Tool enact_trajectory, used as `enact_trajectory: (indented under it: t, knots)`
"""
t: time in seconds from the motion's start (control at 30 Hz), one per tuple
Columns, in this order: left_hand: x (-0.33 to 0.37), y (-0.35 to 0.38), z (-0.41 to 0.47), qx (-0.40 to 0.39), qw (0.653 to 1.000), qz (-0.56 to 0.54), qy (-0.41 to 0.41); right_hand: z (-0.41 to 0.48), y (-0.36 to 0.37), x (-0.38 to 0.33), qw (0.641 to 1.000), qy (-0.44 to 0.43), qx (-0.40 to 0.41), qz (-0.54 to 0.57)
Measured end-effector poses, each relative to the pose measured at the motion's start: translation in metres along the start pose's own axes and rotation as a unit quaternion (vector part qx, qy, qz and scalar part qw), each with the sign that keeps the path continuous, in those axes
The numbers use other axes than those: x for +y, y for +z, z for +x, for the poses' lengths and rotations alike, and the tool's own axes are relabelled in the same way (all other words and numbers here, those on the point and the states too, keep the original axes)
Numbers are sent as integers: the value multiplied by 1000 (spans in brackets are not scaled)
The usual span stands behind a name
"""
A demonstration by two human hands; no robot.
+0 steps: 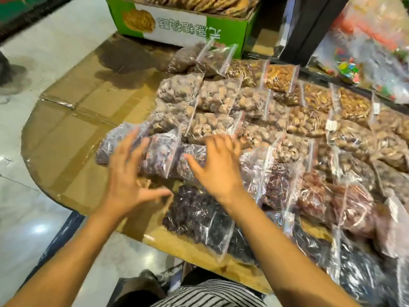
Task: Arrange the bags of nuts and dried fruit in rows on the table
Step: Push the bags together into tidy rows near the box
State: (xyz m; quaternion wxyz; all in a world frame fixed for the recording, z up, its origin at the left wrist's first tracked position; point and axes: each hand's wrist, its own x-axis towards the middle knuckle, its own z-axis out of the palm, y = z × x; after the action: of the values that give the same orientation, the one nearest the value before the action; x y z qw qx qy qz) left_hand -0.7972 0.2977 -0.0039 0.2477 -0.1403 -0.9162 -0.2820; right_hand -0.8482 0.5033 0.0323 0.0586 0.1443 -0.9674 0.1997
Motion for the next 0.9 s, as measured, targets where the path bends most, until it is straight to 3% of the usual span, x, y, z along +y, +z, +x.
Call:
enact_trajectory:
  t: [0.1, 0.17, 0.23, 0.33, 0.43, 0.53, 0.73, 0.83, 0.9]
  knots:
    - [-62, -11, 24, 4, 990, -50, -133, 28, 28, -29, 997, 52, -58, 26]
    - [-95, -11, 40, -77, 952, -183, -232, 42, 53, -42, 993, 86, -73, 32]
    - [-119, -8, 50, -206, 910, -234, -274, 49, 72, -48, 991, 110, -36, 71]
    - [-140, -13, 66, -320, 932, -103, -138, 50, 80, -52, 971, 164, 27, 173]
    - [-154, -15, 70, -298, 953, -50, 4, 49, 77, -60, 942, 202, 71, 258]
    - [-162, -4, 66, -227, 970, -84, 12, 44, 72, -70, 938, 221, 95, 251]
    - [-144, 1, 60, -143, 970, -187, -53, 38, 61, -58, 952, 222, 29, 209]
    - [-129, 5, 63, -194, 968, -160, 6, 37, 55, -54, 933, 268, 47, 236]
    - [-131, 3, 62, -252, 959, -126, -9, 35, 48, -50, 934, 276, 59, 218]
